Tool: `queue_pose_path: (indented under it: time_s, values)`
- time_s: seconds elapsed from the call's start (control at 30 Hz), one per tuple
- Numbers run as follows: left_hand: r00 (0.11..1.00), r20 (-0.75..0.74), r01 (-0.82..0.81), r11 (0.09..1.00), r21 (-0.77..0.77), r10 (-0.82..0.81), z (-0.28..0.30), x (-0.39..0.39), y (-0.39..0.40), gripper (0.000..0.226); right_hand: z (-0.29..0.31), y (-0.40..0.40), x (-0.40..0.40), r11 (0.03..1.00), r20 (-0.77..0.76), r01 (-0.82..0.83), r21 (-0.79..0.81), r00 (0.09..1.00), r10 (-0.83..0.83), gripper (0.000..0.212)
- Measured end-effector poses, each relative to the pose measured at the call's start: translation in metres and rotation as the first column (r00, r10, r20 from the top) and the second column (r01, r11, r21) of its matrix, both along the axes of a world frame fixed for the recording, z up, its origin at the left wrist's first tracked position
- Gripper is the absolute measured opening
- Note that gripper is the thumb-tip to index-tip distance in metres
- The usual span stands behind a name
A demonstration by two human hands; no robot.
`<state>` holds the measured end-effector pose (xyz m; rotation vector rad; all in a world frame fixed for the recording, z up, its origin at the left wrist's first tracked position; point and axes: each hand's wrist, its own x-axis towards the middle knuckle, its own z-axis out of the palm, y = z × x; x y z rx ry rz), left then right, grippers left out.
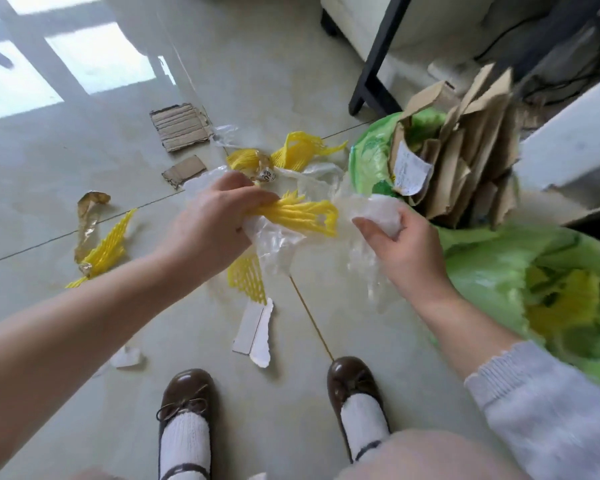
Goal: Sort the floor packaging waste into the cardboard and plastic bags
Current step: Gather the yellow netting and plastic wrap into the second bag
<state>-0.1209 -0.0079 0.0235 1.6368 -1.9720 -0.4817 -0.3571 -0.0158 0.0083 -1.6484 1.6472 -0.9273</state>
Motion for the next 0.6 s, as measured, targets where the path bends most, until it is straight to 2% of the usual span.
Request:
queue_pose_path:
  time_s: [0.07, 0.13, 0.23, 0.3, 0.43, 0.5, 0.53, 0.6]
  values:
    - [0.992, -0.018, 0.126, 0.99, -0.07, -0.127, 0.037, -0.037, -0.001, 0.033, 0.031, 0.021, -0.029, 0.996, 0.083, 0.08, -0.026, 0.993, -0.078, 0.013]
    - [0.962, 0.014, 0.273, 0.956, -0.107, -0.273, 0.07, -0.077, 0.001, 0.035, 0.056, 0.041, -0.063, 0.984, 0.091, 0.171, -0.054, 0.982, -0.166, 0.013]
    - [0.889, 0.084, 0.459, 0.875, -0.153, -0.451, 0.105, -0.142, 0.002, 0.037, 0.079, 0.066, -0.12, 0.941, 0.098, 0.328, -0.078, 0.942, -0.32, 0.016]
    - [0.844, 0.099, 0.535, 0.821, -0.2, -0.527, 0.117, -0.188, 0.001, 0.038, 0.086, 0.077, -0.157, 0.897, 0.188, 0.435, -0.076, 0.89, -0.416, 0.018]
    - [0.808, 0.111, 0.587, 0.77, -0.25, -0.579, 0.113, -0.283, 0.003, 0.038, 0.08, 0.082, -0.224, 0.725, 0.399, 0.688, 0.038, 0.655, -0.642, 0.005]
    - [0.807, 0.07, 0.585, 0.781, -0.219, -0.586, 0.097, -0.324, 0.006, 0.043, 0.064, 0.077, -0.247, 0.686, 0.467, 0.72, 0.102, 0.575, -0.672, 0.005]
    - [0.814, 0.049, 0.577, 0.796, -0.183, -0.578, 0.085, -0.343, 0.007, 0.045, 0.055, 0.074, -0.256, 0.689, 0.449, 0.713, 0.128, 0.578, -0.681, 0.01]
    - [0.845, 0.042, 0.535, 0.839, -0.102, -0.534, 0.059, -0.373, 0.006, 0.047, 0.036, 0.069, -0.266, 0.705, 0.261, 0.689, 0.168, 0.658, -0.706, 0.01]
